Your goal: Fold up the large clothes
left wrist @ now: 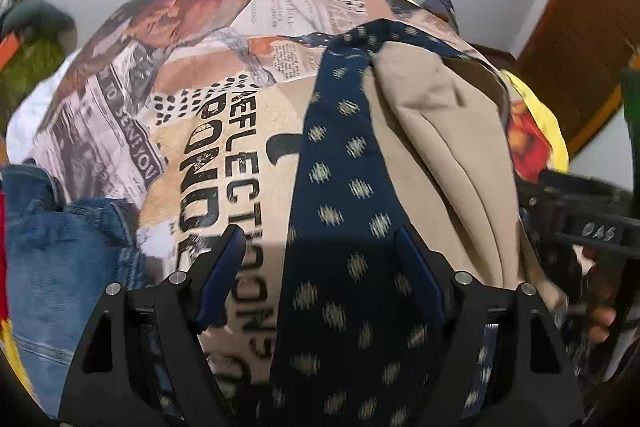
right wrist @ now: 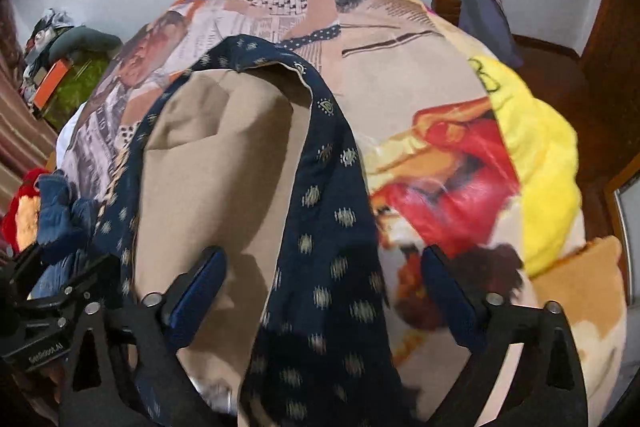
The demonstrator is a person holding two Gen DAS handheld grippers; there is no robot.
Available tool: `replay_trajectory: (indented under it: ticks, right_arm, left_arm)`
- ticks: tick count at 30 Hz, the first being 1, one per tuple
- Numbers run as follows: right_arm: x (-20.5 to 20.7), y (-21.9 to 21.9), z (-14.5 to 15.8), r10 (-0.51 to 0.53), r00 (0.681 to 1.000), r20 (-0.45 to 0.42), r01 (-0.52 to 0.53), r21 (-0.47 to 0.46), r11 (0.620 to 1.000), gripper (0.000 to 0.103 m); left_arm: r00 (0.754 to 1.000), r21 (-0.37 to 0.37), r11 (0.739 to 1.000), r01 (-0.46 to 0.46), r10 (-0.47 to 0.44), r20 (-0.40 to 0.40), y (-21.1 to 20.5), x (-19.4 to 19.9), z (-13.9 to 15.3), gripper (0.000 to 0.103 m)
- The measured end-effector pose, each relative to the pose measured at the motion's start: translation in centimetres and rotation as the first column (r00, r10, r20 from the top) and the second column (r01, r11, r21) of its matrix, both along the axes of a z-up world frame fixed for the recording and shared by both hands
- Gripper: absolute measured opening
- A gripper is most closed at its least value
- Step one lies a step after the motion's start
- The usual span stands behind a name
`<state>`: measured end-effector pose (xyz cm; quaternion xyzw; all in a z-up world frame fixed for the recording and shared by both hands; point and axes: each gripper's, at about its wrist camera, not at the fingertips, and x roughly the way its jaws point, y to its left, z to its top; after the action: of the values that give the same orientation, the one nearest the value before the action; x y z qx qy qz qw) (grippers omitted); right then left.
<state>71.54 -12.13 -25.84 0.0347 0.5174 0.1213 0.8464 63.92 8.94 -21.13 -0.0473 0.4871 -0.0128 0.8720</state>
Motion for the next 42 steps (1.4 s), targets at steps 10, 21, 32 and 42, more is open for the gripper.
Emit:
replay_trajectory:
  ticks: [10, 21, 32, 42]
  right_arm:
    - [4.3, -1.2, -2.5, -0.088, 0.994, -0.067, 0.095, 0.108, 0.990, 0.033]
    - [-1.9, 1.2, 3.9, 0.070, 0.991, 0.110, -0.073, 0.026, 0.997, 0.007]
    - [-14.7, -0.3, 10.9, 0.171, 0.963, 0.207, -0.187, 0.065, 0.980, 0.007]
    - [-25.3, -1.1, 6.0, 0.196, 0.967, 0.163, -0.176, -0.129, 0.976, 0.007]
  left_arm:
    - [0.998, -0.108, 0.992, -0.059, 0.061, 0.007, -0.2, 2.5, -1.2, 0.054]
    - [0.979, -0.001, 0.992, 0.124, -0.122, 0.161, -4.3, -2.1, 5.6, 0.010]
    - [0.942, -0.021, 0.955, 0.295, -0.287, 0.173, -5.4, -14.6, 10.2, 0.010]
    - [0.946, 0.178, 0.934, 0.309, -0.321, 0.041, -7.2, -22.1, 3.3, 0.010]
